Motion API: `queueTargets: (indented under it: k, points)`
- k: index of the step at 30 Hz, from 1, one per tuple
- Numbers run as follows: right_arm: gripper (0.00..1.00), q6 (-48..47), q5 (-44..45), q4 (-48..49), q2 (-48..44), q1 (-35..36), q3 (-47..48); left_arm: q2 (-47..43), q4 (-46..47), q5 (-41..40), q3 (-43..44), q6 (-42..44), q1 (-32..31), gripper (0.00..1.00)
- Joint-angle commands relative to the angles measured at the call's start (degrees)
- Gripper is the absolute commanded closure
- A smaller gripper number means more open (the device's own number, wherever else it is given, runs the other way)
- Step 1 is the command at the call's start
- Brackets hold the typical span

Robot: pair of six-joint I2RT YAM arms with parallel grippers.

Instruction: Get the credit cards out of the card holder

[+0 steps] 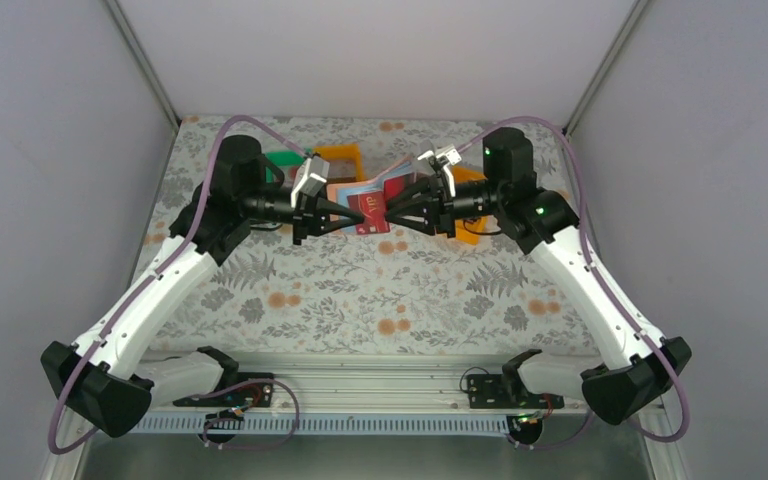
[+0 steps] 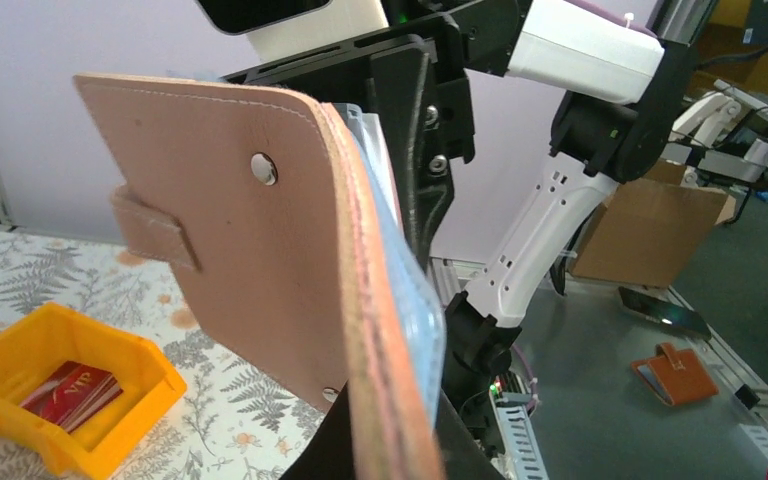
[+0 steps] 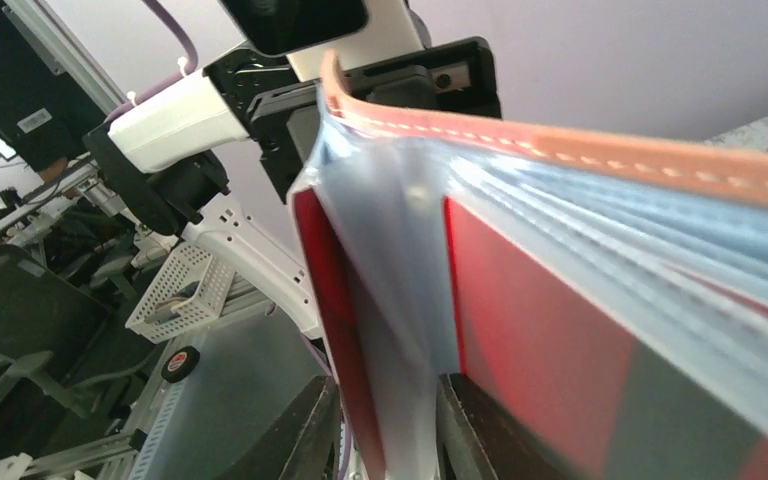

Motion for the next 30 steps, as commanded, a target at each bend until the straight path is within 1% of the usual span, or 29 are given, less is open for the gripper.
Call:
queueTargets:
  k: [1,6,12,15,17,19,20,24,27,30]
  points:
    - [0.75,-3.66,2.99,-4.17,-1.04,-1.21,1.49,-1.01,0.81,5.45,1.87,4.28,-0.25,0.98]
    - [0.77,-4.36,6.33,-5.44,-2.06,-1.38,1.34,-0.88,-0.38,6.15,2.48,5.98,-0.3,0.98]
    - [0.79,-0.24,4.93,-0.16,-1.08,-0.78,-1.01,-0.14,1.95,5.78,2.01,3.62,-1.16,0.98]
    - [0.77,-0.38,4.83,0.23,-0.7,0.57,-1.29,0.39,2.38,4.37,2.11,2.68,-1.54,0.98]
    - [0.73,-1.65,2.6,-0.4,-0.87,0.78,-1.21,0.48,3.18,2.68,1.79,1.04,-1.55,0.98]
    - [0.67,-4.87,0.38,-3.6,-1.42,0.79,-0.58,0.58,3.81,2.73,1.49,0.03,-1.56,0.98]
    - [0.66,-6.93,0.87,-5.82,-1.76,0.71,-0.14,0.54,3.9,3.01,1.43,-0.03,-1.55,0.98]
    - [0.66,-9.74,4.93,-10.2,-4.18,-0.32,-0.54,0.46,3.54,2.9,1.76,0.15,-1.55,0.98]
    - [0.67,-9.71,3.63,-11.45,-5.23,-0.5,-0.35,0.67,4.11,2.72,1.79,-0.59,-1.59,0.98]
    - [0.67,-6.49,0.82,-8.14,-6.21,-0.54,-2.04,0.84,4.37,2.57,1.7,-0.85,-1.59,0.98]
